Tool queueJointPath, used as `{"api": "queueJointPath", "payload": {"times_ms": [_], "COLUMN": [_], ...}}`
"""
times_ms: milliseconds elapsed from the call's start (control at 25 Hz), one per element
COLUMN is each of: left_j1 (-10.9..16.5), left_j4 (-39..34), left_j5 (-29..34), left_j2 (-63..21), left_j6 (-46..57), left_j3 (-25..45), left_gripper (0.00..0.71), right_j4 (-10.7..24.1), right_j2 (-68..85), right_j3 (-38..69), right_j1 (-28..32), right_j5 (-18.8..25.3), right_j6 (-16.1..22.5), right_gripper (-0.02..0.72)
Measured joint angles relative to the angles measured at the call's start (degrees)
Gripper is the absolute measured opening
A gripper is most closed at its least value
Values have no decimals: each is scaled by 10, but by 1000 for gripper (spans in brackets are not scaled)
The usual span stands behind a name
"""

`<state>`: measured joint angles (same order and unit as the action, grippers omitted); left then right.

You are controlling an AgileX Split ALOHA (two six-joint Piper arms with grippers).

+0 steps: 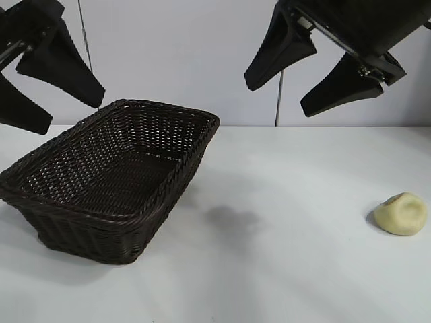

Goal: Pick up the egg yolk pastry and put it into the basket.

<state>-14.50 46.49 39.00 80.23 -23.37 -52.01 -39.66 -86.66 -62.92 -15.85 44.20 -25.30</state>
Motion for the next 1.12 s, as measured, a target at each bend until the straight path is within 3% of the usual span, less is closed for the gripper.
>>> {"api": "queueJointPath", "payload": {"times_ms": [160,480,720,800,1000,1120], "left_j1": [0,0,-6,-23,-106,-133], "left_j4": [-1,-73,-192,-231,-348,-435], "left_j5": [1,39,57,59,42,36], "left_j2": [0,0,0,0,0,0], "left_j6": [159,500,628,673,832,951], "left_j3": [-2,-11,-11,-11,-11,-11], "left_gripper": [560,560,560,560,560,560], "right_j4": [0,0,0,0,0,0], "right_j2": [0,0,0,0,0,0], "right_j3": [0,0,0,0,0,0], "right_j1": [0,0,0,0,0,0], "right_j5": [2,3,8,8,8,8], "right_j6": [0,0,0,0,0,0], "right_gripper": [610,610,610,610,610,610]}}
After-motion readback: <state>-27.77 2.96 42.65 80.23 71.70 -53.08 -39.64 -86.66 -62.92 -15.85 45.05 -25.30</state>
